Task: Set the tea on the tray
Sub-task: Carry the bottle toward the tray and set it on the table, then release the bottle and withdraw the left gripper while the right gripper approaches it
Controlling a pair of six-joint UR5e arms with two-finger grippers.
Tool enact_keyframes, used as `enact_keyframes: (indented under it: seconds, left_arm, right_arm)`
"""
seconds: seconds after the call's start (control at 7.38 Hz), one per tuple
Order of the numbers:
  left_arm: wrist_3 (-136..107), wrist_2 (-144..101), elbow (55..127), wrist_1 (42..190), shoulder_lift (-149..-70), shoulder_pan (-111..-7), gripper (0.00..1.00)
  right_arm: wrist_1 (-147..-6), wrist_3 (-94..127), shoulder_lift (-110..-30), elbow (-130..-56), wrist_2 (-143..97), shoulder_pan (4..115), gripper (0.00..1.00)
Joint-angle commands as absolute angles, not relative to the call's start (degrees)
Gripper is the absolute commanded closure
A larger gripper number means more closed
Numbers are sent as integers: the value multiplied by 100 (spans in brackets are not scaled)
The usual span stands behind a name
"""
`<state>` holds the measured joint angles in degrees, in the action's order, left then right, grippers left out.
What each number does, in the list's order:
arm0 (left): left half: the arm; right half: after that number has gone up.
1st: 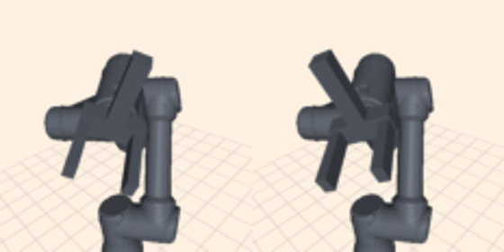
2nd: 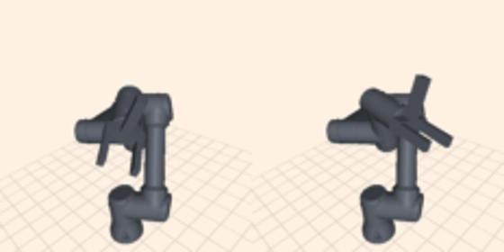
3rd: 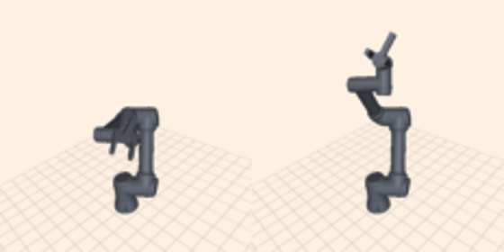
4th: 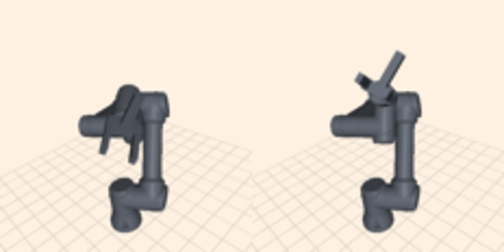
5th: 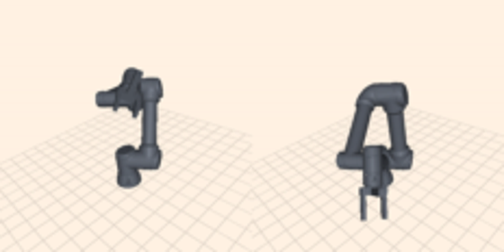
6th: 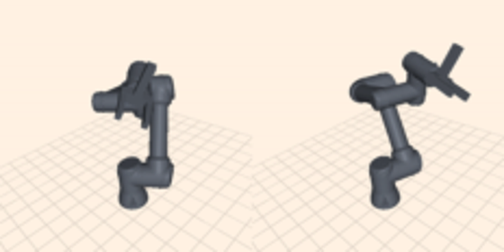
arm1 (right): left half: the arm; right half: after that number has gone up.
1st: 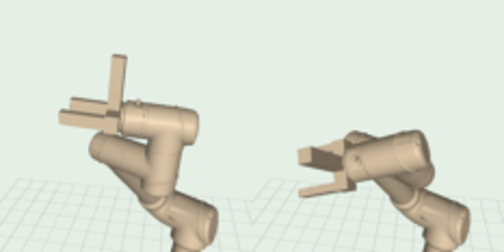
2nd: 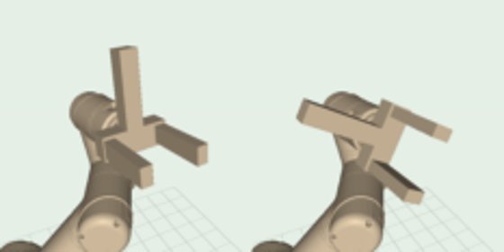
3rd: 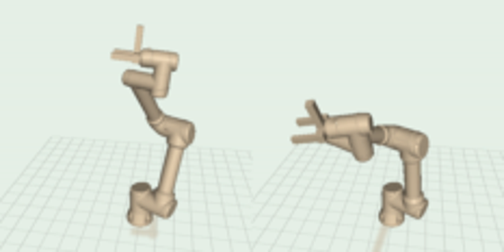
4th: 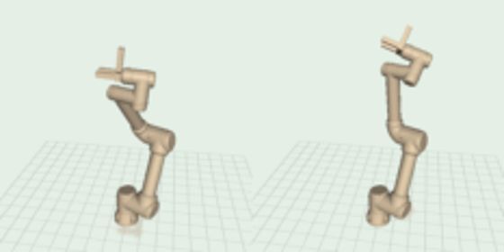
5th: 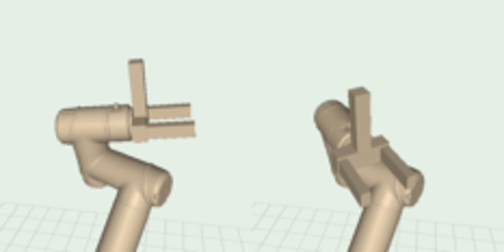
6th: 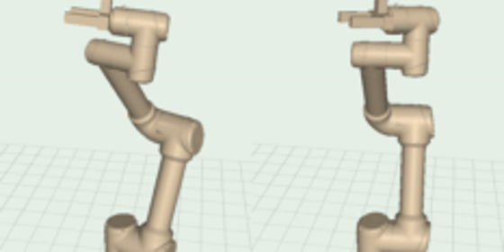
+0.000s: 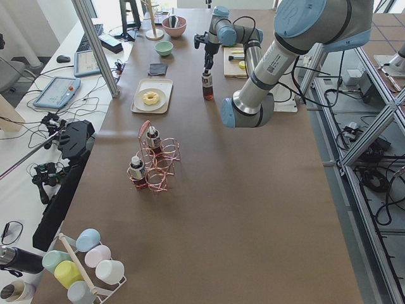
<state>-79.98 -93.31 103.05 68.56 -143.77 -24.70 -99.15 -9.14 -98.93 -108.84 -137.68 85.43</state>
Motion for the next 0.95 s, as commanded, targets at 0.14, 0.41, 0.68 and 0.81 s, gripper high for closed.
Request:
enact_keyframes:
  seconds: [0.14,0.41,0.68,0.81]
  left_arm:
    - [-7998,-9325,10466,6829,-14362,-2478,7]
    - [-7946,-9360,11359,6794,-13742,-2531,7]
    - [-7622,-9604,12090,6811,-13002,-2898,6]
    - [-7429,-10233,12346,6829,-12651,-3196,6]
  right_arm:
    - [-9714,-871,-9818,-10898,-13746,8526,0]
    - [-8821,457,-9791,-11073,-13764,8046,0]
    - [-8043,2250,-9276,-11083,-13606,7307,0]
    - [-8033,2963,-8898,-11196,-13423,6843,0]
